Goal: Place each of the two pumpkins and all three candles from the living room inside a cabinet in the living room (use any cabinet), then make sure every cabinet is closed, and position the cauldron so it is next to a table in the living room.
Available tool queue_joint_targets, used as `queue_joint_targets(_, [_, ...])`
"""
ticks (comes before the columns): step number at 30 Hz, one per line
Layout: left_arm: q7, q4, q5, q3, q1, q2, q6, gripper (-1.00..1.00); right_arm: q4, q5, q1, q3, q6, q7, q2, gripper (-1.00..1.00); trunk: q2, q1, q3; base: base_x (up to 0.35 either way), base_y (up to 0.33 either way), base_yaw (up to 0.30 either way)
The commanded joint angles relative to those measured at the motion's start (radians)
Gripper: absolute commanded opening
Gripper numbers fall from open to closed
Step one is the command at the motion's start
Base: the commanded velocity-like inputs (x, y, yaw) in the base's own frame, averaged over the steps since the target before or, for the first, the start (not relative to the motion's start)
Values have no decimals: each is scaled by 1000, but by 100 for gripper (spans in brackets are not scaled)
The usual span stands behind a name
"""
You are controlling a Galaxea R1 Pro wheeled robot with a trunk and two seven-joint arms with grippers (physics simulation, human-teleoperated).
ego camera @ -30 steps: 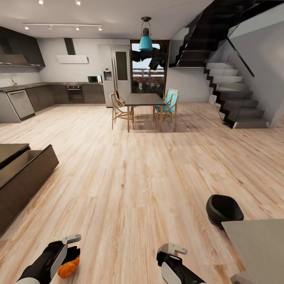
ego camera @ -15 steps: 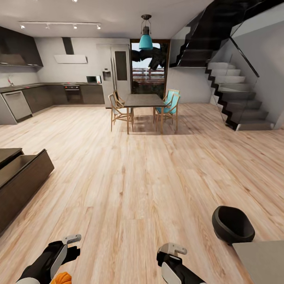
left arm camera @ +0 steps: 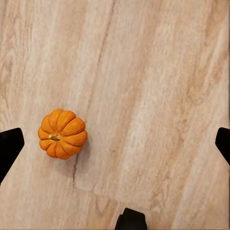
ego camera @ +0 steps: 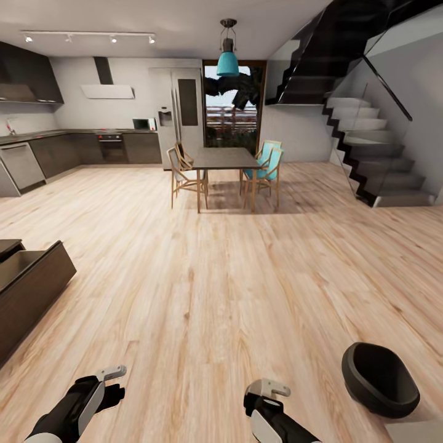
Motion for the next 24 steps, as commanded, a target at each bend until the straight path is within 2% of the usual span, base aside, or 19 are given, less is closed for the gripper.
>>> queue_joint_targets(1, [0, 0, 0, 0, 0, 0, 0, 100, 0, 2, 0, 3, 0, 0, 0, -100, 0, 0, 0, 329, 0, 0])
queue_joint_targets(13, [0, 0, 0, 0, 0, 0, 0, 100, 0, 2, 0, 9, -1, 0, 0, -100, 0, 0, -1, 330, 0, 0])
queue_joint_targets(24, [0, 0, 0, -1, 0, -1, 0, 100, 0, 2, 0, 8, -1, 0, 0, -100, 0, 0, -14, 330, 0, 0])
